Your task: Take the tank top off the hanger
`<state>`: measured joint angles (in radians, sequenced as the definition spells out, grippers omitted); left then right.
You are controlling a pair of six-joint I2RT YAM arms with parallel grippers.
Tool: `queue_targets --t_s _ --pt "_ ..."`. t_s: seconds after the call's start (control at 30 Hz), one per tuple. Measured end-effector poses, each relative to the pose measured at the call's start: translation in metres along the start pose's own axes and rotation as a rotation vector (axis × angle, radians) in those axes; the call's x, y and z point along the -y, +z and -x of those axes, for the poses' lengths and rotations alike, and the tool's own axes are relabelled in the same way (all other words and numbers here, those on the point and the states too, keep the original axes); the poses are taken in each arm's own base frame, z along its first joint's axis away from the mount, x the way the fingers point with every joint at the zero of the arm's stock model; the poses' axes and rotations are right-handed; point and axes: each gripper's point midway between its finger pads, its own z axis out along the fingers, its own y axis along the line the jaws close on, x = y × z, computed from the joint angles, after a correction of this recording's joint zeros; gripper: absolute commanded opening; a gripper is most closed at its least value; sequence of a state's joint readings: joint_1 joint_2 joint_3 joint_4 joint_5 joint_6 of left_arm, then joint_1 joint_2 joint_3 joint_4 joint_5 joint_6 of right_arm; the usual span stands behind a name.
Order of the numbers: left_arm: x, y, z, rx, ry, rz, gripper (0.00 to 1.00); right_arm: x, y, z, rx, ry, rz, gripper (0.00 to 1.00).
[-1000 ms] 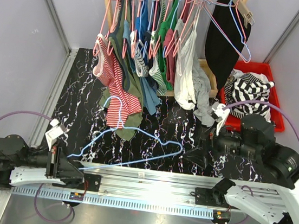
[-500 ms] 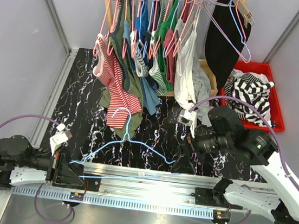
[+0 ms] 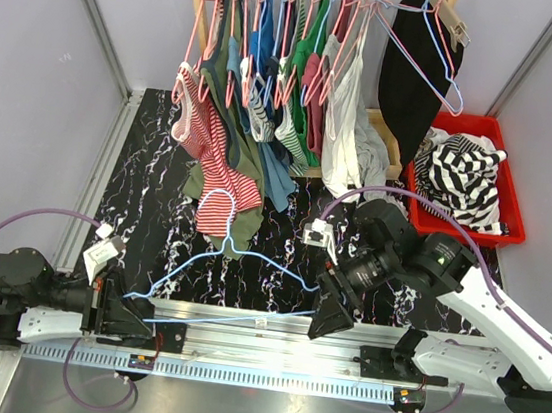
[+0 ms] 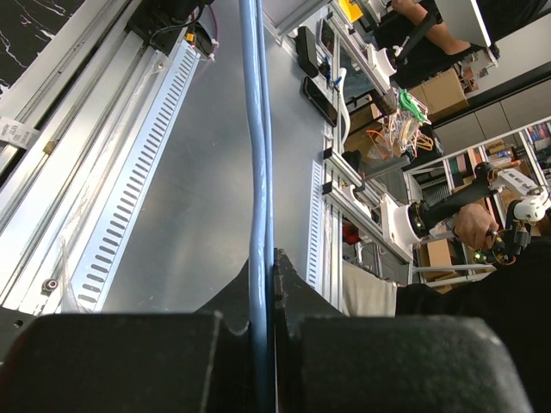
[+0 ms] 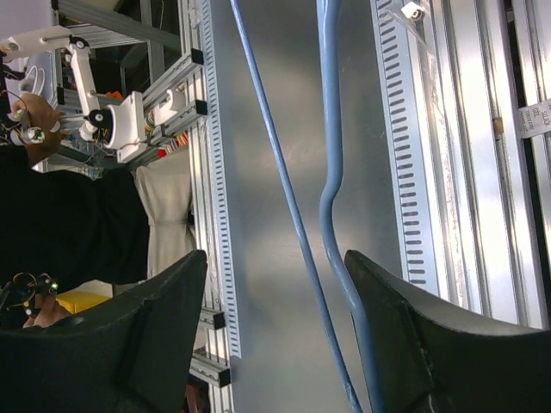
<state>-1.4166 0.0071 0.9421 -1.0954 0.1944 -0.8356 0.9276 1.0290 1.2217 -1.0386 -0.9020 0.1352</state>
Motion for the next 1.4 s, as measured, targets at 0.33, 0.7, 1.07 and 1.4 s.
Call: queue_targets --t_s 0.33,0.7,1.07,1.4 --pt "-0.003 0.000 -0.001 -0.003 -0.001 0.014 0.00 0.000 0.006 0.004 -0.017 0.017 0.034 0.00" --pt "-0.024 -0.007 0.017 0.104 -0.027 0.139 0.99 0.005 -0.008 0.014 0.070 -0.041 -0.104 0.00" --pt "-0.040 -0.026 0.052 0.293 -0.039 0.261 0.99 0.050 -0.122 0.017 0.473 0.023 -0.798 0.00" --pt "-0.049 0.016 0.062 0.197 0.062 0.385 0.99 0.048 -0.254 0.022 0.906 0.101 -1.280 0.00"
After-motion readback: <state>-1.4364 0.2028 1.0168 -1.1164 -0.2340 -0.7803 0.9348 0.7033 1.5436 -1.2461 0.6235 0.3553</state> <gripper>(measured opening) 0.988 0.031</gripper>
